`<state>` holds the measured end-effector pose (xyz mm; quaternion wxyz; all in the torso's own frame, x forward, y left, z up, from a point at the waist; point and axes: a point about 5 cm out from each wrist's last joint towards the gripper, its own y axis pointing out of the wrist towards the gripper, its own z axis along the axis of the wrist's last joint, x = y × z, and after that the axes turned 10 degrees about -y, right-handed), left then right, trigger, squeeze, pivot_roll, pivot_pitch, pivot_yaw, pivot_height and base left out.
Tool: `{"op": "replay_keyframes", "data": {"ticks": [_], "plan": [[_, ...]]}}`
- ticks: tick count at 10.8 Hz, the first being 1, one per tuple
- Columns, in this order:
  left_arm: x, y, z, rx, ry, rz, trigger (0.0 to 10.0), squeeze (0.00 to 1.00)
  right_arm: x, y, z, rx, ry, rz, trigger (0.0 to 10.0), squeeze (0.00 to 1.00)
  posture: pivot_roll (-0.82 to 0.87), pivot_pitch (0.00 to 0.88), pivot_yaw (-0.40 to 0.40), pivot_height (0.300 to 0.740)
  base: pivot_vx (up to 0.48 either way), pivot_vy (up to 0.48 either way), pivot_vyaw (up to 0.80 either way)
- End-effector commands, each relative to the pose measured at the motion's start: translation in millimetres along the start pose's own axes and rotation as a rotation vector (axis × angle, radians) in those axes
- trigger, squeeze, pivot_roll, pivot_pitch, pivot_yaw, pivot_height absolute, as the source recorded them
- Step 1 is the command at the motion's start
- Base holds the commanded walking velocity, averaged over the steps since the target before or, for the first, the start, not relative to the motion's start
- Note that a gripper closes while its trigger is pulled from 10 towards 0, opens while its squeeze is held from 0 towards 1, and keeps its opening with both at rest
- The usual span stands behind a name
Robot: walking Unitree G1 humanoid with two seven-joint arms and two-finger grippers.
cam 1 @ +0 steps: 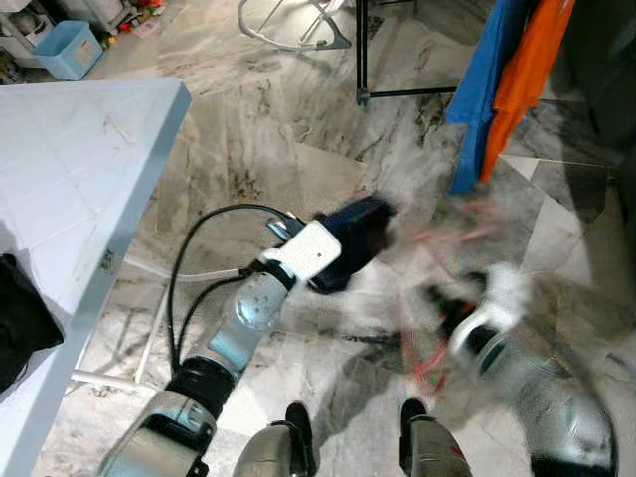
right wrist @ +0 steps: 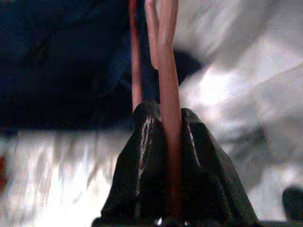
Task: Hang hanger
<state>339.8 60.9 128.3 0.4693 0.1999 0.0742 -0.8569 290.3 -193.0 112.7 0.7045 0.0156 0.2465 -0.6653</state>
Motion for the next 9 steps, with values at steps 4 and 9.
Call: {"op": "replay_keyframes", "data": {"ticks": [4,9], "plan": [[51.2,-18.0,8,0.137,-0.076,-0.306,10.0,0.00,-9.3,15.5,67,0.276,0.070,0.009,10.0,0.00,-0.23,0.299,0.189,0.740,0.000,0.000,0.00],[38.0,-15.2,31,0.305,0.026,-0.234,10.0,0.00,-44.8,42.5,54,0.201,0.220,0.086,10.0,0.00,-0.19,0.298,0.159,0.740,0.000,0.000,0.00]]}}
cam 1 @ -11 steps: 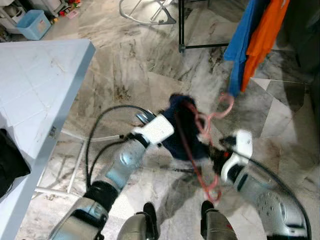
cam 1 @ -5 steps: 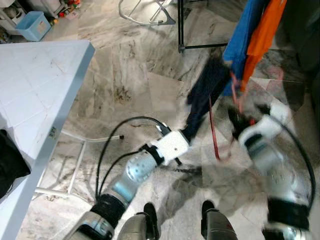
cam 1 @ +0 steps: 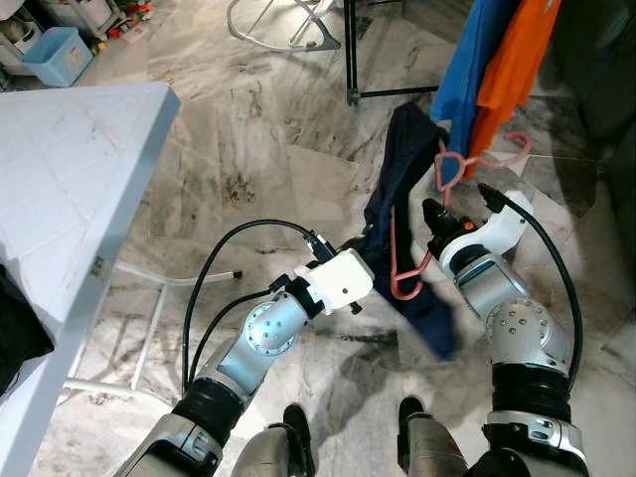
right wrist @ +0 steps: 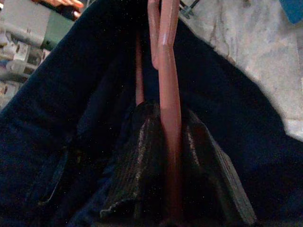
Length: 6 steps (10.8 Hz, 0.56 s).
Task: Hang hanger
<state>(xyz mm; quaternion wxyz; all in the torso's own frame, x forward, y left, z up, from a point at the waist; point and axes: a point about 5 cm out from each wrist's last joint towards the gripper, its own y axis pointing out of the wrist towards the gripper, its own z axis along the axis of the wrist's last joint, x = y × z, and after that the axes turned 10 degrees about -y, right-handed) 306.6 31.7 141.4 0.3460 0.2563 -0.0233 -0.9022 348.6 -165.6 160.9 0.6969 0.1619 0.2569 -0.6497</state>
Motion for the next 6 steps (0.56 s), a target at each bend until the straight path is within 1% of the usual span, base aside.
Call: {"op": "replay_keyframes", "data": {"ticks": [1,2,3,4,5,6], "plan": [[12.5,-6.2,1,0.029,0.005,-0.070,10.0,0.00,7.5,4.2,19,0.133,0.142,-0.059,10.0,0.00,-0.19,0.299,0.158,0.740,0.000,0.000,0.00],[22.2,-12.4,-6,-0.004,-0.018,-0.117,10.0,0.00,-0.9,8.1,38,0.220,0.189,0.000,10.0,0.00,-0.20,0.301,0.163,0.740,0.000,0.000,0.00],[24.6,-14.3,-9,-0.015,-0.016,-0.130,10.0,0.00,-5.7,8.6,43,0.237,0.193,0.033,10.0,0.00,-0.20,0.300,0.163,0.740,0.000,0.000,0.00],[32.4,-20.6,-19,-0.064,-0.012,-0.180,10.0,0.00,-23.8,8.9,57,0.255,0.189,0.172,10.0,0.00,-0.20,0.297,0.164,0.740,0.000,0.000,0.00],[34.4,-23.1,-23,-0.083,-0.004,-0.196,10.0,0.00,-38.5,6.0,62,0.255,0.148,0.281,10.0,0.00,-0.20,0.298,0.165,0.740,0.000,0.000,0.00],[36.2,-25.6,-25,-0.095,0.011,-0.224,10.0,0.00,-54.1,0.7,61,0.253,0.060,0.378,10.0,0.00,-0.20,0.298,0.163,0.740,0.000,0.000,0.00]]}}
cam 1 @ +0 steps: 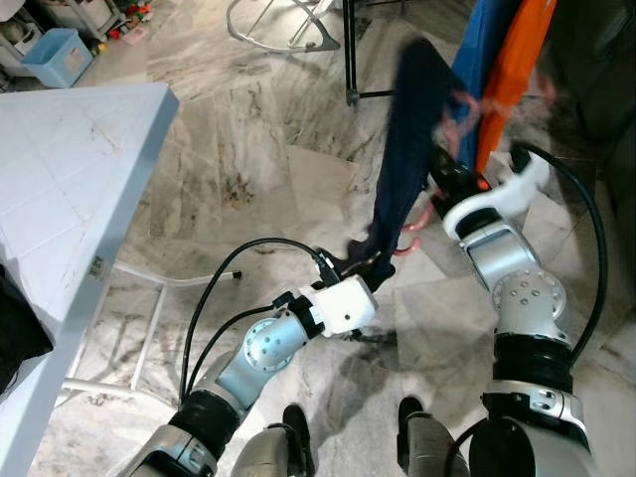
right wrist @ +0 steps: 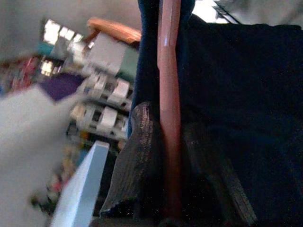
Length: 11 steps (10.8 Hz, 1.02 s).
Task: Hang hanger
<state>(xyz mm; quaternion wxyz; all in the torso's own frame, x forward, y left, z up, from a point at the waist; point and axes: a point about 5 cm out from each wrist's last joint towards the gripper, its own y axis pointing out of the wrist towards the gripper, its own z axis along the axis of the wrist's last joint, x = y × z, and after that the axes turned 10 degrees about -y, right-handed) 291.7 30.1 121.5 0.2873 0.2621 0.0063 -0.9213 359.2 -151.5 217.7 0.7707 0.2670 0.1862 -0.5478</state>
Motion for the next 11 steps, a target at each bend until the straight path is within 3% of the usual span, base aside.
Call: {"op": "replay_keyframes", "data": {"ticks": [1,3,5,8,9,10,11], "plan": [[27.7,-13.4,-18,-0.088,-0.030,-0.147,10.0,0.00,-24.5,1.8,15,0.103,-0.094,0.112,10.0,0.00,-0.20,0.299,0.162,0.740,0.000,0.000,0.00],[41.3,-15.0,-24,-0.121,-0.029,-0.218,10.0,0.00,-22.6,5.5,19,0.151,-0.191,0.035,10.0,0.00,-0.21,0.298,0.160,0.740,0.000,0.000,0.00],[41.1,-6.7,-24,-0.123,-0.030,-0.199,10.0,0.00,-34.0,4.7,15,0.164,-0.611,0.066,10.0,0.00,-0.21,0.293,0.156,0.740,0.000,0.000,0.00],[30.9,6.1,-33,-0.188,0.007,-0.067,10.0,0.00,-41.0,-5.8,-8,0.155,-0.751,0.154,10.0,0.00,-0.22,0.298,0.150,0.740,0.000,0.000,0.00],[31.6,8.6,-36,-0.213,-0.033,-0.048,10.0,0.44,-42.1,-10.7,-12,0.163,-0.769,0.162,10.0,0.00,-0.23,0.300,0.147,0.740,0.000,0.000,0.00],[34.4,11.1,-38,-0.217,-0.044,-0.040,10.0,1.00,-43.2,-17.7,-18,0.167,-0.780,0.176,10.0,0.00,-0.24,0.302,0.142,0.740,0.000,0.000,0.00],[34.6,11.4,-40,-0.217,-0.031,-0.007,10.0,1.00,-45.7,-25.8,-24,0.164,-0.785,0.198,10.0,0.00,-0.25,0.302,0.137,0.740,0.000,0.000,0.00]]}}
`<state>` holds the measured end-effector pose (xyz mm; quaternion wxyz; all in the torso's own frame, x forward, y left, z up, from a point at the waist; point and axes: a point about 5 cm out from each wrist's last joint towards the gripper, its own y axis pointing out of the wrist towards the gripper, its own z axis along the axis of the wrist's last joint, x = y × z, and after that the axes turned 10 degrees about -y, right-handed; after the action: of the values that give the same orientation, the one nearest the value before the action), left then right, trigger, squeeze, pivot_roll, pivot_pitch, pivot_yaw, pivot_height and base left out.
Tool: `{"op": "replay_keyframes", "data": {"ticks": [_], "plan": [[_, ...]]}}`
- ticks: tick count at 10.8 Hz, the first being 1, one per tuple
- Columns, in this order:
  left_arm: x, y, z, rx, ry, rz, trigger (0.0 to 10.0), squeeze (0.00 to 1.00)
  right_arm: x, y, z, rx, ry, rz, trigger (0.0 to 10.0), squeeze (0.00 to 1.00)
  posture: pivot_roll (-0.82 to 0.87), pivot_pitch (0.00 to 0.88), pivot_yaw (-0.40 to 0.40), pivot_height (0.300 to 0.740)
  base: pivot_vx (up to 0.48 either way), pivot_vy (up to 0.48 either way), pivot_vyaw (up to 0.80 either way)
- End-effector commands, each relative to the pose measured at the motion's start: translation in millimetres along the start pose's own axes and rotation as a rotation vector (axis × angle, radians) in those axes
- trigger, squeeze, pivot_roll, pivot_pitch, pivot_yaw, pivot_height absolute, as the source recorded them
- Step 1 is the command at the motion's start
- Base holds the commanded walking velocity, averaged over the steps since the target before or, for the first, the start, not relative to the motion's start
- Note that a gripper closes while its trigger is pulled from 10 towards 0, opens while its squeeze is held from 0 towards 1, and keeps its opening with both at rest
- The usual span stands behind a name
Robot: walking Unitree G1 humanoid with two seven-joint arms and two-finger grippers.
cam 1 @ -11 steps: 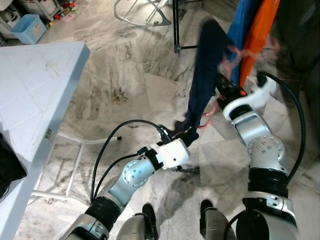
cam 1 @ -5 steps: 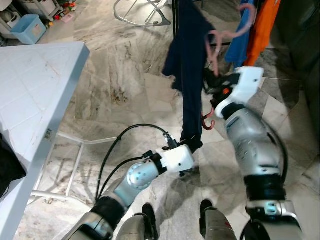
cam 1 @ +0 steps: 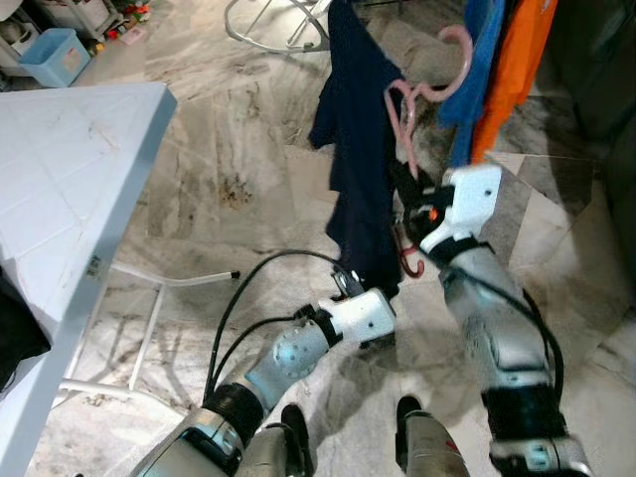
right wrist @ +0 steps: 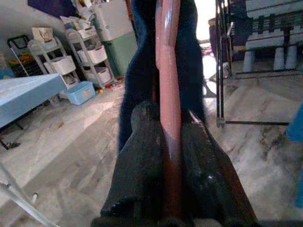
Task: Hang hanger
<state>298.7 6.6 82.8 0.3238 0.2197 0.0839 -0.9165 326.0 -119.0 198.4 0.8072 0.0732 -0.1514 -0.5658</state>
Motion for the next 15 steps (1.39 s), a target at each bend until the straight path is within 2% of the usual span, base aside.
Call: {"op": "replay_keyframes", "data": {"ticks": [1,3,6,7,8,9,10,11,14,15], "plan": [[6.7,-5.4,-8,-0.026,0.003,-0.015,10.0,1.00,-9.1,2.1,21,0.118,-0.016,0.032,10.0,0.00,-0.25,0.301,0.135,0.740,0.000,0.000,0.00],[3.5,-7.5,-8,-0.009,-0.020,0.012,10.0,1.00,-9.6,-1.9,18,0.109,-0.030,0.023,10.0,0.00,-0.25,0.296,0.133,0.740,0.000,0.000,0.00],[-14.1,-34.2,-19,0.026,-0.008,0.093,10.0,1.00,-7.7,-4.6,13,0.094,-0.133,0.013,10.0,0.00,-0.24,0.292,0.136,0.740,0.000,0.000,0.00],[-28.1,-49.7,-25,0.026,0.003,0.143,10.0,1.00,-8.4,-10.4,6,0.087,-0.163,0.059,10.0,0.00,-0.22,0.289,0.141,0.740,0.000,0.000,0.00],[-44.1,-59.6,-26,0.029,0.040,0.187,10.0,1.00,-7.9,-18.5,-1,0.093,-0.193,0.102,10.0,0.00,-0.21,0.287,0.141,0.740,0.000,0.000,0.00],[-53.4,-63.0,-24,0.036,0.059,0.203,10.0,1.00,-7.7,-25.6,-7,0.076,-0.177,0.150,10.0,0.00,-0.21,0.281,0.140,0.740,0.000,0.000,0.00],[-69.8,-67.0,-17,0.060,0.101,0.216,10.0,1.00,-4.7,-35.5,-14,0.053,-0.132,0.194,10.0,0.00,-0.20,0.274,0.137,0.740,0.000,0.000,0.00],[-86.9,-70.5,-8,0.090,0.174,0.216,10.0,1.00,-1.0,-47.4,-27,0.003,-0.130,0.247,10.0,0.00,-0.20,0.270,0.137,0.740,0.000,0.000,0.00],[-104.8,-76.7,4,0.116,0.291,0.158,10.0,1.00,10.0,-68.0,-42,-0.054,-0.075,0.326,10.0,0.00,-0.20,0.267,0.150,0.740,0.000,0.000,0.00],[-113.0,-80.9,6,0.106,0.340,0.138,10.0,1.00,14.5,-76.1,-47,-0.077,-0.095,0.358,10.0,0.00,-0.20,0.267,0.157,0.740,0.000,0.000,0.00]]}}
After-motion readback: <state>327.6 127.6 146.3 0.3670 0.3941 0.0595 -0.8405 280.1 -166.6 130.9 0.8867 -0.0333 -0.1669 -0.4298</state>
